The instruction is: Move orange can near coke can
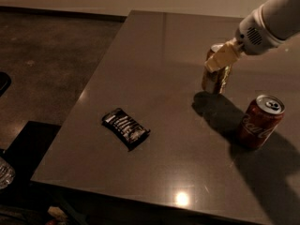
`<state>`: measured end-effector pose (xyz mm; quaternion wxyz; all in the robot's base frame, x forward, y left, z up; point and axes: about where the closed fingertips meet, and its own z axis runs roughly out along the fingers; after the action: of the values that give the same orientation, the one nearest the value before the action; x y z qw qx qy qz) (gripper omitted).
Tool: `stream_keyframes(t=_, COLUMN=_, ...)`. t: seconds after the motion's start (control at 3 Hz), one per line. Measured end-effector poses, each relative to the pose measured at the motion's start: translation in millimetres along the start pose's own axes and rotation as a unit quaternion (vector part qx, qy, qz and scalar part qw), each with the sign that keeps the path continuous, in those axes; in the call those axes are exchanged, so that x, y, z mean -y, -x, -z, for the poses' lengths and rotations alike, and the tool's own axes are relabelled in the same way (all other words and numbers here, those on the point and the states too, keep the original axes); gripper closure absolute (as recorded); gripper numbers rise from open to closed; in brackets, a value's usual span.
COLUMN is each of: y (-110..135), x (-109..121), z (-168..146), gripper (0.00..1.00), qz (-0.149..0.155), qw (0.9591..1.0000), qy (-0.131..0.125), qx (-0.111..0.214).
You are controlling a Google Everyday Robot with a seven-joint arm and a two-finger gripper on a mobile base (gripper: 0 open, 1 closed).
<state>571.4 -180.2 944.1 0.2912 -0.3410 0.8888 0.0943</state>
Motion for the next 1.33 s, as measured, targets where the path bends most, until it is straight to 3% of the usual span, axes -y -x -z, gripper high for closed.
stream_keyframes(t=0.67, y=-33.9, x=-4.1, z=9.5, gripper=1.00, qz=-0.026, qw=0.9995, qy=-0.015, qx=-0.009)
stream_keyframes(t=1.33, y=-52.8, x=-8.7, z=10.5, gripper=0.61, qz=-0.044, qw=0.9985, qy=-0.028, qx=-0.021)
